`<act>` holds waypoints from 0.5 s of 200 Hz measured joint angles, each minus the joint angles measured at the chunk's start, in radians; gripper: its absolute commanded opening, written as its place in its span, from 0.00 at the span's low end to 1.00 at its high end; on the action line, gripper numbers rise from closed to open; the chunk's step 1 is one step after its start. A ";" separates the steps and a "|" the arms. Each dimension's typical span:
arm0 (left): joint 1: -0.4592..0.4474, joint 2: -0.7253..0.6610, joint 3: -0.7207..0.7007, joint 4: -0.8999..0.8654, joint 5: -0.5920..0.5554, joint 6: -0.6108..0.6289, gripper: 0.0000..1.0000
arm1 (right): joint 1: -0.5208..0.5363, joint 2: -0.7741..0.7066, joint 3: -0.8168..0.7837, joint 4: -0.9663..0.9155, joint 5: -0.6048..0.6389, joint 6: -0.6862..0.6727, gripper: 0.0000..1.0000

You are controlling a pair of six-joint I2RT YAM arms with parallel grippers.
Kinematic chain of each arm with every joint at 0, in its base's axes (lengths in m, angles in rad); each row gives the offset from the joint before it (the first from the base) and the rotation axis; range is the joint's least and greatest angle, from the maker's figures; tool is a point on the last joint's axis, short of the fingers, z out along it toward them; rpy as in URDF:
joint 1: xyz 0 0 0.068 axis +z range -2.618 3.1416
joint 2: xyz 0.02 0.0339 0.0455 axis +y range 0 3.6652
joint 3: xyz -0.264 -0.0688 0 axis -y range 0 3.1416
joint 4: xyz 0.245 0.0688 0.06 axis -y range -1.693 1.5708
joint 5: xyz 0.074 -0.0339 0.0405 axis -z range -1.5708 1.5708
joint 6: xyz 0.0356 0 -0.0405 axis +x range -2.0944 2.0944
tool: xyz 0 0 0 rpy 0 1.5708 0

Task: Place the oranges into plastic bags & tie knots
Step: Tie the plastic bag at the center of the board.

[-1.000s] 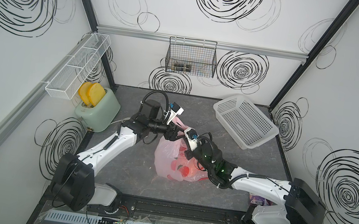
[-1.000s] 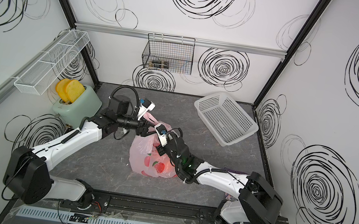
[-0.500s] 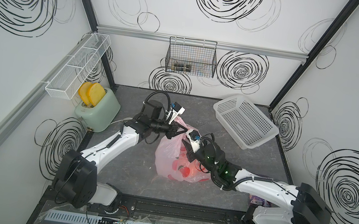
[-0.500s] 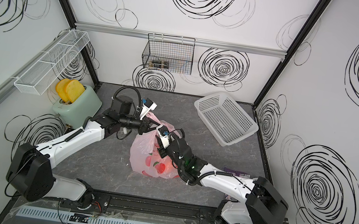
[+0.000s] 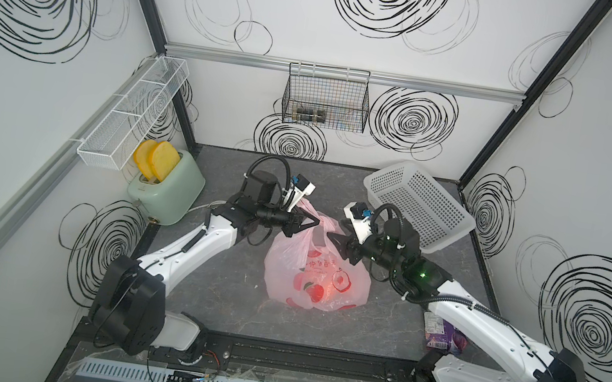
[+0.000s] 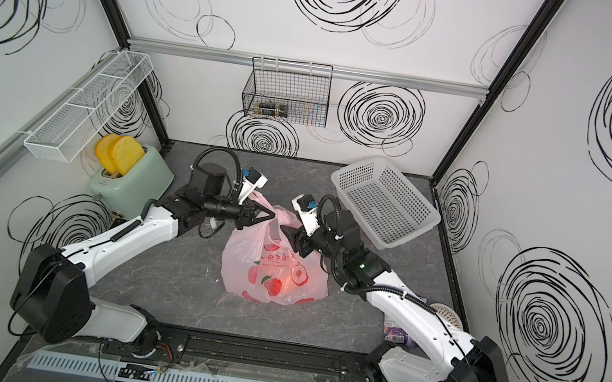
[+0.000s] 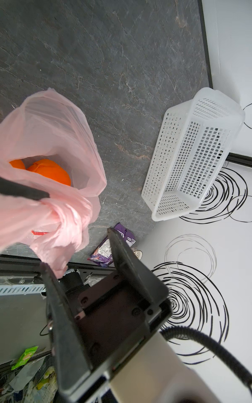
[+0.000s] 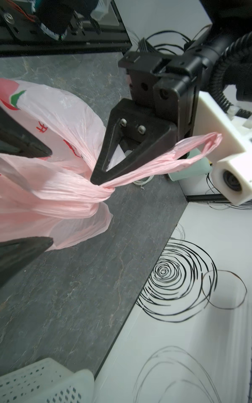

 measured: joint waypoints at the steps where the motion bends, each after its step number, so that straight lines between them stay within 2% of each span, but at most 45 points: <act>1: 0.000 0.000 0.000 0.000 0.000 0.000 0.00 | -0.003 0.001 0.003 -0.003 -0.006 0.001 0.64; 15: -0.002 0.000 0.000 -0.001 0.001 0.003 0.00 | -0.054 0.019 0.054 -0.043 -0.103 -0.011 0.68; 33: -0.003 0.000 0.000 -0.001 0.002 0.004 0.00 | -0.112 0.040 0.113 -0.091 -0.222 -0.047 0.69; 56: -0.003 0.000 0.000 -0.001 0.008 0.006 0.00 | -0.175 0.097 0.187 -0.161 -0.354 -0.148 0.70; 100: -0.005 0.000 0.000 -0.007 0.020 0.016 0.00 | -0.216 0.238 0.233 -0.247 -0.476 -0.318 0.70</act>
